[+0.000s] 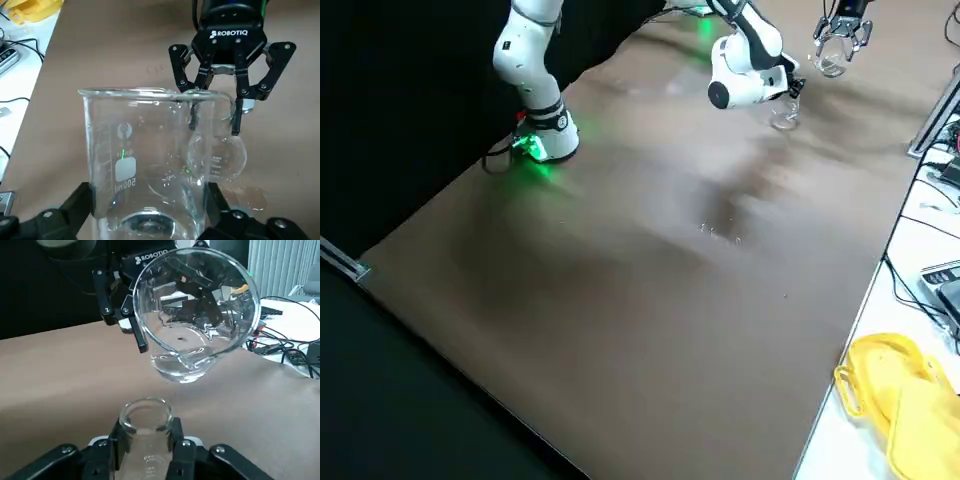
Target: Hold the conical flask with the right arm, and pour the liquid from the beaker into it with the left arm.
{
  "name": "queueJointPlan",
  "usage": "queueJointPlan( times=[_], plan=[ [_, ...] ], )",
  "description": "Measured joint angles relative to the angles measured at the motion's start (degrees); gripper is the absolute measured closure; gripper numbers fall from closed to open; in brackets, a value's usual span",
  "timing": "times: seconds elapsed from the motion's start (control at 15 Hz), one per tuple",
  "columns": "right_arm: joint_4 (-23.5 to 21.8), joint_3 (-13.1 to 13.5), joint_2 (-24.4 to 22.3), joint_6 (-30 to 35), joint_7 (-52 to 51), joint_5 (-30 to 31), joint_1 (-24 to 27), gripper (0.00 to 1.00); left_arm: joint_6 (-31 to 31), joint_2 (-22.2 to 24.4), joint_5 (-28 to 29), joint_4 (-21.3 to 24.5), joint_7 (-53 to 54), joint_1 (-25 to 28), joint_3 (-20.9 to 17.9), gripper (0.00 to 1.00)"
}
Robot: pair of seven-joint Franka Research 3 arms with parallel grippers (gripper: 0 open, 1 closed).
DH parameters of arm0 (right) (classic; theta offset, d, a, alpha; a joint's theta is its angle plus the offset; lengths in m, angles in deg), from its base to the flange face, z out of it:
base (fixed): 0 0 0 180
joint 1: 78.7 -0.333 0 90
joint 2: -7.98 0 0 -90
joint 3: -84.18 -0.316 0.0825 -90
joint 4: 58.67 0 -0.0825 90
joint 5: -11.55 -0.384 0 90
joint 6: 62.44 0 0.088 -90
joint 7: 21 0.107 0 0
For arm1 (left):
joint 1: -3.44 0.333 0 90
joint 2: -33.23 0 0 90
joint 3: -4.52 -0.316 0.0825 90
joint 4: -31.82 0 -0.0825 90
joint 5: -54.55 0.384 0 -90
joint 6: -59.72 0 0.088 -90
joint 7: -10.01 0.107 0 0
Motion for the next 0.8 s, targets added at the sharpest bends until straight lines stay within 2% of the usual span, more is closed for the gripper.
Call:
queueJointPlan(
  times=[0.8],
  plan=[
    [2.59, 0.76, 0.23, -3.89, 0.71, -0.84, -0.14, 0.61, 0.0, 0.01, 5.0, 0.0, 0.0, -0.22, 0.3, 0.04]
  ],
)
